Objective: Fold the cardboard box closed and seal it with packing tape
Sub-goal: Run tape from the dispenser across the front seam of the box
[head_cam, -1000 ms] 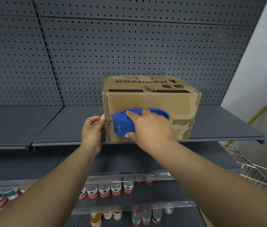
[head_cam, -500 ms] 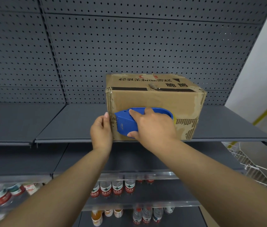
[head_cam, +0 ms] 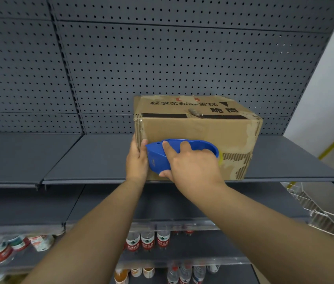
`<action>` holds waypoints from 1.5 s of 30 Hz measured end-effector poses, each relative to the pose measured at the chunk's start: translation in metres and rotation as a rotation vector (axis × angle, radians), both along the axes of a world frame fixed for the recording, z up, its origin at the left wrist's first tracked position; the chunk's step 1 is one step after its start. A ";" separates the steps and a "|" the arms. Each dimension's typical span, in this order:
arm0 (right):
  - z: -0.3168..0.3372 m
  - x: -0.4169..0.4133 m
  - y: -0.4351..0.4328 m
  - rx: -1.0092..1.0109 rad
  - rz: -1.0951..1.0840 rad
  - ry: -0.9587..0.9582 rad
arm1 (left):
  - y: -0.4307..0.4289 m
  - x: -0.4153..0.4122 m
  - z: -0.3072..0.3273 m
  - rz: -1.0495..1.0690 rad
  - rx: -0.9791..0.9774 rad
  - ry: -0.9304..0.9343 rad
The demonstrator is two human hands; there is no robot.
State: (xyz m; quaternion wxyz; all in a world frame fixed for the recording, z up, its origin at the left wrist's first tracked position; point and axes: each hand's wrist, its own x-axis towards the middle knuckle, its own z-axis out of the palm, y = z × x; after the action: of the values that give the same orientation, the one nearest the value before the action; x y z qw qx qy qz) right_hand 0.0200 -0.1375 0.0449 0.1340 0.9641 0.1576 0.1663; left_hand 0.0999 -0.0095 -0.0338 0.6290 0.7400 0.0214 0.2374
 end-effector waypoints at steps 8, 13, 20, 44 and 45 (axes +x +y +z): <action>-0.016 0.007 -0.015 -0.070 0.061 -0.015 | -0.014 0.006 0.002 0.045 -0.024 -0.003; -0.010 0.008 -0.021 -0.067 0.059 0.048 | -0.010 0.009 0.001 0.022 -0.041 0.004; 0.007 0.010 -0.047 0.046 0.144 0.171 | -0.011 0.010 -0.001 0.004 -0.025 -0.007; 0.009 0.016 -0.125 0.011 -0.047 0.150 | -0.008 0.009 -0.003 0.153 0.122 -0.040; 0.008 0.017 -0.125 0.013 -0.058 0.151 | -0.009 0.010 -0.003 0.154 0.135 -0.035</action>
State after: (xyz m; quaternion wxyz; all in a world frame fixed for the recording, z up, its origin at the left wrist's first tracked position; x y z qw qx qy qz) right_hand 0.0365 -0.2628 0.0534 0.1204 0.9789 0.1383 0.0902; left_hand 0.1099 -0.0183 -0.0367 0.5577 0.7727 0.0513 0.2988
